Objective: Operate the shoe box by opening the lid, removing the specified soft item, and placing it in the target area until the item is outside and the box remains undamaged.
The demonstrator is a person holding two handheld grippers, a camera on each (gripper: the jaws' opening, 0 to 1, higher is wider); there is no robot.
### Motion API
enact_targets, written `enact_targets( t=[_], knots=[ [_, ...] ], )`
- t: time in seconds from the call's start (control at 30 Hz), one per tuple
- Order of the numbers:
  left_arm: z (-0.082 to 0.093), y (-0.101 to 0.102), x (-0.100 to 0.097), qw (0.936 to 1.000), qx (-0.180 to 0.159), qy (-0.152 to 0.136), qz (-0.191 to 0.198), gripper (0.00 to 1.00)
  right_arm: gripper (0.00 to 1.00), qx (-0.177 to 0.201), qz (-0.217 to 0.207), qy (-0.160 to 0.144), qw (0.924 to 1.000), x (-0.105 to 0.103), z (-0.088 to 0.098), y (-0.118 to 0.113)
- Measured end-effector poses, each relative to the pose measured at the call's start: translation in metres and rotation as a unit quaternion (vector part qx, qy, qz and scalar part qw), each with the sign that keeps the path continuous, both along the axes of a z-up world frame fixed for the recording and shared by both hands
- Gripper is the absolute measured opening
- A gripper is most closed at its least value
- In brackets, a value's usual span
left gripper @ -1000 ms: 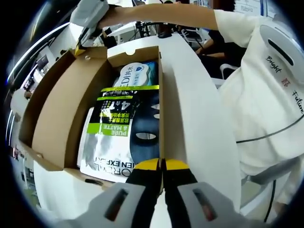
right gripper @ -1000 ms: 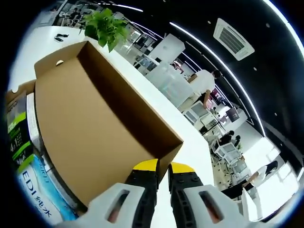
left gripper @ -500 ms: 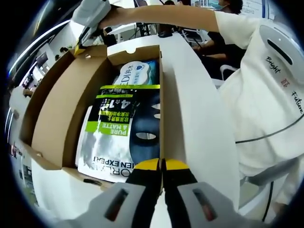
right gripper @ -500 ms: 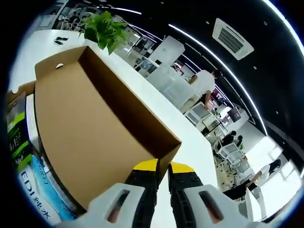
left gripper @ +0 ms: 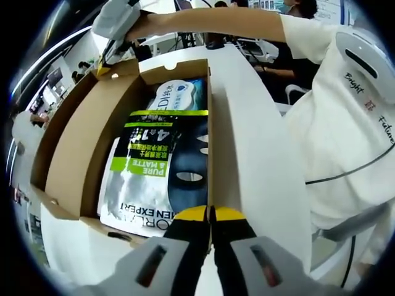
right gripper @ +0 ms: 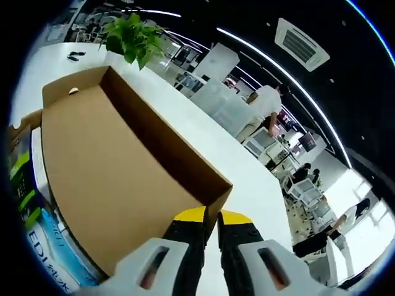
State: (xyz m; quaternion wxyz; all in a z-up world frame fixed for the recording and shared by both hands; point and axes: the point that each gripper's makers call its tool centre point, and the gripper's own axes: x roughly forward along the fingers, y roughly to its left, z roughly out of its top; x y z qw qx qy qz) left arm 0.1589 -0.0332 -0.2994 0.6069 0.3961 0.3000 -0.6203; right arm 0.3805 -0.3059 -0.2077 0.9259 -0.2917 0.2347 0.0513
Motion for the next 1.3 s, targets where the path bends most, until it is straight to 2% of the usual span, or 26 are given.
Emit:
enact_targets(
  t=[0.1,0.17,0.27,0.3,0.4,0.47,0.53,0.57,0.6,0.63,0.7,0.8,0.83,0.9,1.23,1.3],
  knots=[
    [0.0,0.0,0.001,1.0,0.003,-0.002,-0.003,0.01,0.03,0.051,0.0,0.01,0.9986,0.002,-0.002,-0.001],
    [0.0,0.0,0.002,1.0,0.002,0.003,-0.001,0.01,0.03,0.069,0.003,0.008,0.9976,0.002,-0.003,-0.002],
    [0.0,0.0,0.002,1.0,0.003,0.006,-0.001,0.01,0.03,0.072,0.006,0.007,0.9974,0.003,-0.005,-0.003],
    [0.0,0.0,0.002,1.0,0.004,0.007,-0.001,0.01,0.03,0.071,0.005,0.007,0.9974,0.003,-0.006,-0.002],
    [-0.001,0.0,0.001,1.0,0.007,0.002,0.0,0.01,0.04,0.02,0.019,0.007,0.9996,0.004,-0.007,-0.001],
    [-0.001,0.0,0.001,1.0,0.007,-0.002,-0.001,0.01,0.04,0.013,0.019,0.007,0.9997,0.004,-0.011,0.0],
    [-0.001,0.0,0.002,1.0,0.005,-0.002,0.001,0.01,0.04,-0.016,0.031,0.019,0.9992,0.004,-0.011,-0.001],
    [-0.001,0.0,0.001,1.0,0.003,-0.002,0.0,0.01,0.04,-0.014,0.029,0.022,0.9993,0.004,-0.011,-0.001],
    [-0.001,0.0,0.002,1.0,0.002,-0.001,0.0,0.01,0.04,0.02,0.016,0.03,0.9992,0.004,-0.011,0.0],
    [-0.001,0.0,0.002,1.0,0.0,0.002,0.001,0.01,0.04,0.031,0.01,0.036,0.9988,0.004,-0.013,0.0],
    [-0.001,0.0,0.002,1.0,-0.001,0.002,0.0,0.01,0.04,0.004,0.021,0.045,0.9988,0.007,-0.021,-0.002],
    [-0.001,0.0,0.001,1.0,-0.003,0.003,-0.001,0.01,0.03,0.003,0.014,0.045,0.9989,0.008,-0.028,0.0],
    [-0.001,0.0,0.001,1.0,-0.003,0.002,-0.002,0.01,0.03,-0.013,0.015,0.047,0.9987,0.008,-0.03,-0.001],
    [-0.001,0.0,0.001,1.0,-0.003,0.0,-0.002,0.01,0.03,-0.02,0.016,0.047,0.9986,0.007,-0.03,-0.001],
    [-0.001,0.001,0.001,1.0,-0.002,-0.003,-0.001,0.01,0.04,-0.011,0.016,0.032,0.9993,0.006,-0.023,-0.004],
    [-0.001,0.001,0.001,1.0,-0.002,-0.002,0.0,0.01,0.04,0.0,0.014,0.027,0.9995,0.007,-0.018,-0.004]
  ],
)
